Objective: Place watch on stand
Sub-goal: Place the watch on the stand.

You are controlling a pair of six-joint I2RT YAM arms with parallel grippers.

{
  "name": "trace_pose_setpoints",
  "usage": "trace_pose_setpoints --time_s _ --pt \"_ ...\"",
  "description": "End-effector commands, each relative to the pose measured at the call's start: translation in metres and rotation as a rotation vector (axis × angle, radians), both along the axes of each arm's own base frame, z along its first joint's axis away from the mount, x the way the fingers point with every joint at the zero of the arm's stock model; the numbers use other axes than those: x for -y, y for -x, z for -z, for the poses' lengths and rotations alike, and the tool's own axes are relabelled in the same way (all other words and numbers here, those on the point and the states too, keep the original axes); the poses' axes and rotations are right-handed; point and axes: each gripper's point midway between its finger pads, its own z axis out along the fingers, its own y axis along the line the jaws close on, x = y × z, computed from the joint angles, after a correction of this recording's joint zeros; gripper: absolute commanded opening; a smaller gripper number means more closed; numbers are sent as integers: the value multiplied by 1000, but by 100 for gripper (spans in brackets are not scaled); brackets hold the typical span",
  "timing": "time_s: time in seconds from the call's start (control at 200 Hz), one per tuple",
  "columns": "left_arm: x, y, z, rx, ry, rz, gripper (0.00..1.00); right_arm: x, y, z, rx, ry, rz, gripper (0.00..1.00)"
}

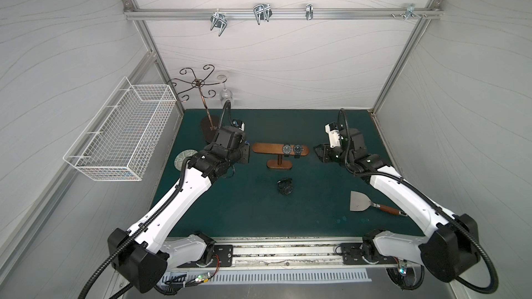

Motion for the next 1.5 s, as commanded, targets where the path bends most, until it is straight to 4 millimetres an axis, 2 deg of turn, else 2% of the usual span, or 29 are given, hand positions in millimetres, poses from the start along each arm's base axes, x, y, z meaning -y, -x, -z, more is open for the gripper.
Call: trace_pose_setpoints --time_s 0.0,0.215,0.38,0.63,0.975,1.121,1.491 --pt "0 -11 -4 15 18 -1 21 -6 0 -6 29 -41 -23 37" --pt "-1 -20 12 -2 3 -29 20 -14 -6 -1 35 -71 -40 37" --pt "-6 -28 15 18 -25 -62 19 -16 -9 6 33 -71 -42 42" --pt "-4 -33 22 5 -29 -66 19 -20 -15 20 20 -69 -45 42" --pt "-1 -36 29 -11 -31 -61 19 -21 -18 31 6 -64 -41 42" --pt "-1 -39 37 -24 -40 -63 19 -21 -19 34 1 -60 -39 38" --pt "0 -47 46 -26 -51 -74 19 -23 -21 39 -8 -58 -40 35"
